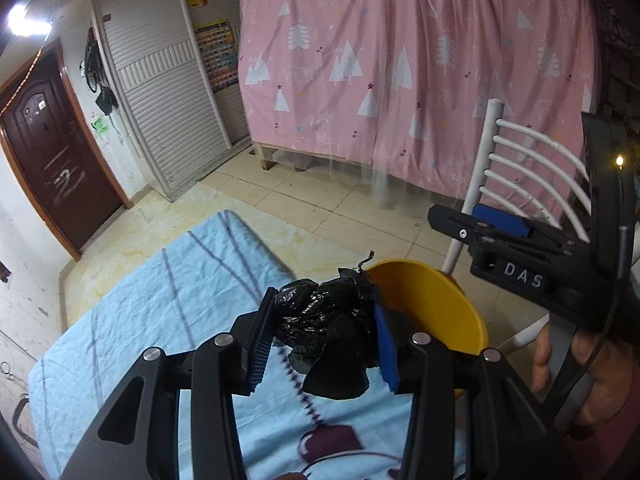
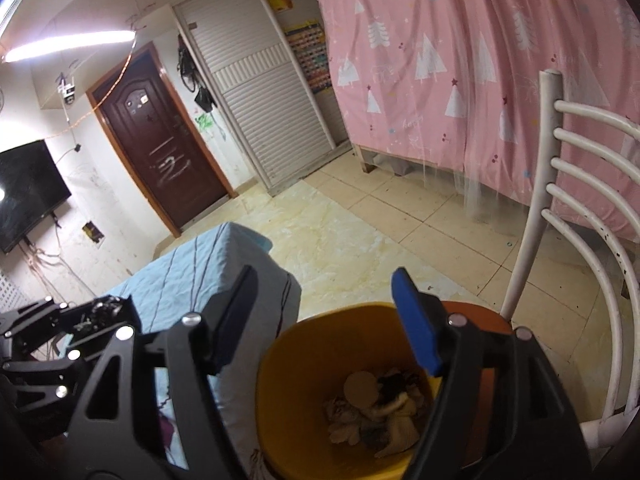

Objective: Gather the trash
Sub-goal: 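Carry the bag and glove to the yellow bin and open both tools, then move both open tools back over the now empty bed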

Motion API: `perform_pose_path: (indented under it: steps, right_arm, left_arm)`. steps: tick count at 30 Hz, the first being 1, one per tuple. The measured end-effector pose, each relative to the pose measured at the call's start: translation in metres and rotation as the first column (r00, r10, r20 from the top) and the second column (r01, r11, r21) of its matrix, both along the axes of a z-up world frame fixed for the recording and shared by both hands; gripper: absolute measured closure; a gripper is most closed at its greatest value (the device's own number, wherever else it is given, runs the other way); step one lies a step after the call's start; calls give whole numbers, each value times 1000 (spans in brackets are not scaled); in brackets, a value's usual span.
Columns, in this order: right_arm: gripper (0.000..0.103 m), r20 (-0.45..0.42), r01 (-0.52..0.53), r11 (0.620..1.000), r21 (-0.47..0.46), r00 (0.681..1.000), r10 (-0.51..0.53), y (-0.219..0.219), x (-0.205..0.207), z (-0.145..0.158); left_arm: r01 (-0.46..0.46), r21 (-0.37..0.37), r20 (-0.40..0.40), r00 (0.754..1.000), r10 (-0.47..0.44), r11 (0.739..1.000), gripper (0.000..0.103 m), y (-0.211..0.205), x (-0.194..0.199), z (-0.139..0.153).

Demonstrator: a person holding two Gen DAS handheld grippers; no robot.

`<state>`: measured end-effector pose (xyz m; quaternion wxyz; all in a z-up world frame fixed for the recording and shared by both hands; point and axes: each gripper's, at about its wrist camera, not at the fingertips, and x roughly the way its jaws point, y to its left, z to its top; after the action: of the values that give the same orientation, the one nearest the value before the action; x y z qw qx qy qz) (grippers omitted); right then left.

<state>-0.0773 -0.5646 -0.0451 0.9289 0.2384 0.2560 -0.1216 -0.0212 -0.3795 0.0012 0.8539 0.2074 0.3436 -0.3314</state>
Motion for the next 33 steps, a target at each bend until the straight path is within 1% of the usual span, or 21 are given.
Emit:
perform_pose_path:
  steps: [3, 6, 9, 12, 13, 15, 17, 19, 25, 28, 33]
  right_arm:
    - [36, 10, 30, 999, 10, 999, -30, -9, -3, -2]
    - [36, 10, 43, 999, 16, 999, -44, -14, -6, -4]
    - [36, 16, 54, 998, 19, 998, -55, -16, -8, -5]
    - [35, 20, 69, 997, 19, 997, -69, -17, -10, -6]
    - [34, 19, 72, 997, 19, 997, -72, -17, -10, -6]
    - [33, 17, 80, 997, 20, 997, -81, -19, -10, -7]
    - [32, 16, 84, 996, 24, 996, -85, -20, -11, -8]
    - [32, 18, 88, 996, 25, 996, -88, -20, -11, -8]
    - [31, 14, 81, 996, 29, 997, -81, -18, -9, -8]
    - [31, 15, 72, 997, 24, 997, -72, -12, -5, -4]
    - [30, 21, 51, 999, 2, 999, -51, -1, -1, 3]
  left_arm:
    - [24, -29, -16, 1000, -24, 999, 67, -9, 0, 0]
    - [43, -89, -32, 998, -46, 995, 67, -15, 0, 0]
    - [58, -121, -44, 997, -64, 991, 67, -23, 1, -3]
    - [58, -137, -56, 996, -67, 989, 66, -29, 3, -8]
    - [57, -138, -59, 996, -65, 989, 64, -30, 3, -9]
    - [60, -132, -62, 996, -69, 989, 57, -34, 6, -12]
    - [61, -135, -71, 995, -71, 989, 42, -36, 9, -13]
    - [51, -141, -75, 995, -62, 989, 38, -35, 13, -13]
    - [17, -139, -78, 997, -28, 990, 38, -25, 18, -14]
    - [-6, -140, -62, 998, -3, 990, 38, -17, 20, -11]
    - [-37, -163, -55, 998, 29, 986, 38, 1, 23, -3]
